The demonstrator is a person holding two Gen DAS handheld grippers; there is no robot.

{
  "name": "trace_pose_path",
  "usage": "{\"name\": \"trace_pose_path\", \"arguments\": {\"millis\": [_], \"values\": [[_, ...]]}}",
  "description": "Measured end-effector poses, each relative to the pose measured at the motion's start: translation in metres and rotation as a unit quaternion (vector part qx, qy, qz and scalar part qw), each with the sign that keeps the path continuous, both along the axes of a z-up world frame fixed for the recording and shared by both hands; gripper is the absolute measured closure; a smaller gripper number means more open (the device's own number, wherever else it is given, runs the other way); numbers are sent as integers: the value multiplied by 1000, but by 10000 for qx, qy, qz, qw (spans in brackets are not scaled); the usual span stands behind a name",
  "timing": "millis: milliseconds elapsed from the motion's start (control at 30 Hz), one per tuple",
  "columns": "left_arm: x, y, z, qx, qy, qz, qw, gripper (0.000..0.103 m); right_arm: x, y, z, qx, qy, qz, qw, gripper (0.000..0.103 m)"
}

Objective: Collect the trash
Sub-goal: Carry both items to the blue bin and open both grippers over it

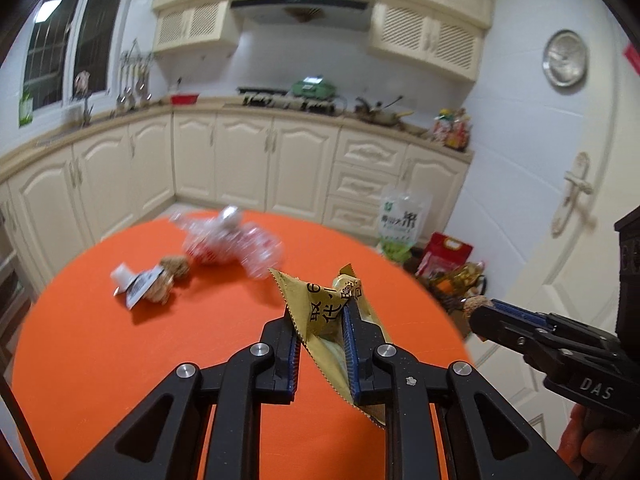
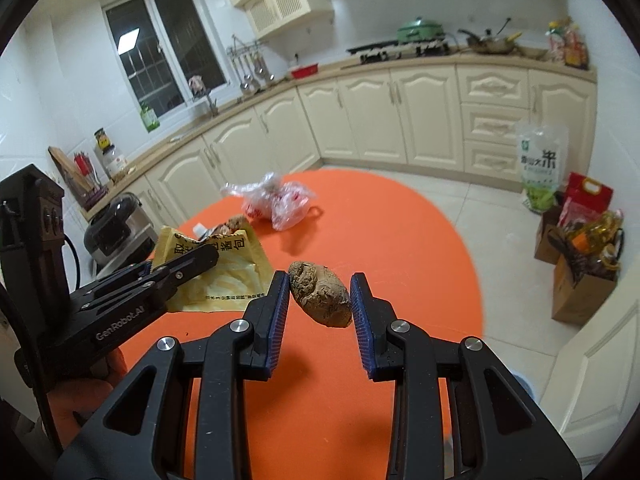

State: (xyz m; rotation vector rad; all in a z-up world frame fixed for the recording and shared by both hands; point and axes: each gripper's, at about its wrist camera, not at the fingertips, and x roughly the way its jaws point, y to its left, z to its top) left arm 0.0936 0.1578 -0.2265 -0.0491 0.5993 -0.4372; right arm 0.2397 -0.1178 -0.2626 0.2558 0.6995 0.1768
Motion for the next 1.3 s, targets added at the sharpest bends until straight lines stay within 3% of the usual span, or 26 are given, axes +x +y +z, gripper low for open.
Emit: {"name": "trace_pose_path", "arguments": {"millis": [367, 667, 800, 1033, 1300], "values": [[-68, -68, 42, -114, -526, -926, 9943, 89, -70, -73, 38, -134, -389, -917, 9949, 74], [-73, -157, 20, 38, -339, -1761, 9838, 89, -116, -160, 31, -198, -135, -1965, 9802, 74], [-57, -198, -6, 265, -6, -2038, 9787, 88, -121, -198, -1, -37, 210, -2270, 9737, 74], [-12, -266, -82, 952, 782, -2244, 9667, 88, -105, -257, -102, 632, 1079, -2476, 9608, 74], [37, -350, -137, 1678, 1179, -2352, 9501, 88, -90, -296, -190, 1262, 1661, -2579, 9434, 74]]}}
